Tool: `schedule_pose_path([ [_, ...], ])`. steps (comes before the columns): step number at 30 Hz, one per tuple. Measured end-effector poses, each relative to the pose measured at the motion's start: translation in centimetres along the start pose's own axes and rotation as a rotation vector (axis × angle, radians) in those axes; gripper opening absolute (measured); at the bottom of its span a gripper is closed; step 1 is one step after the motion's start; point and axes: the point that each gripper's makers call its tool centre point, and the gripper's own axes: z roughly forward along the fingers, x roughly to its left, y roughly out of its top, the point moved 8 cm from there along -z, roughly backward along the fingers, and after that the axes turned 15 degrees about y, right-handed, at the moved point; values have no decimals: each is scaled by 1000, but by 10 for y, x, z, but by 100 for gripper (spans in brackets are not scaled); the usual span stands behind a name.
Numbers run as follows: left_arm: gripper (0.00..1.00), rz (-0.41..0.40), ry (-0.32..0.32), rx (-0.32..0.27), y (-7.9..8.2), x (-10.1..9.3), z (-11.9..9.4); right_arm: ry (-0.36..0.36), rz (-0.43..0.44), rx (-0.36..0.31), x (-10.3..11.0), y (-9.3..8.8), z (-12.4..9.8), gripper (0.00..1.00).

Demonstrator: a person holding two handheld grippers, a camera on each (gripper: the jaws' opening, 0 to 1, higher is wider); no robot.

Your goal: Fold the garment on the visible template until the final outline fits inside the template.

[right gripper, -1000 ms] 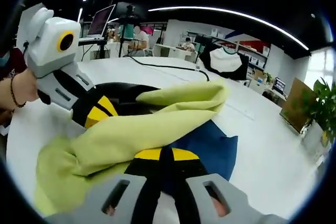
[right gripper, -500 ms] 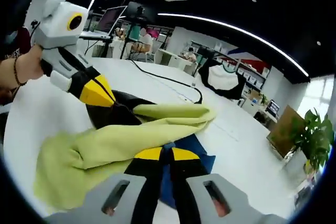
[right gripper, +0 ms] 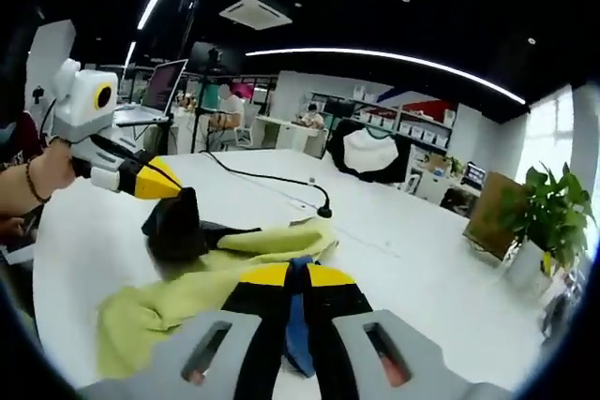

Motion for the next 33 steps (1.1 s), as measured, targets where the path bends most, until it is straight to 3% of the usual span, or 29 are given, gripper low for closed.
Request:
schedule_pose_path([
  [3, 1, 14, -13, 37, 5, 3, -5, -10, 1, -2, -3, 3, -5, 2],
  [5, 1, 30, 4, 26, 9, 7, -8, -75, -82, 15, -9, 7, -11, 2],
  [15, 1, 64, 98, 16, 21, 32, -10, -100, -86, 5, -15, 15, -27, 2],
  [24, 1, 34, 173, 7, 25, 70, -19, -187, -42, 41, -40, -3, -48, 2],
  [33, 1, 62, 284, 41, 14, 115, -25, -242, -37, 58, -55, -14, -63, 2],
])
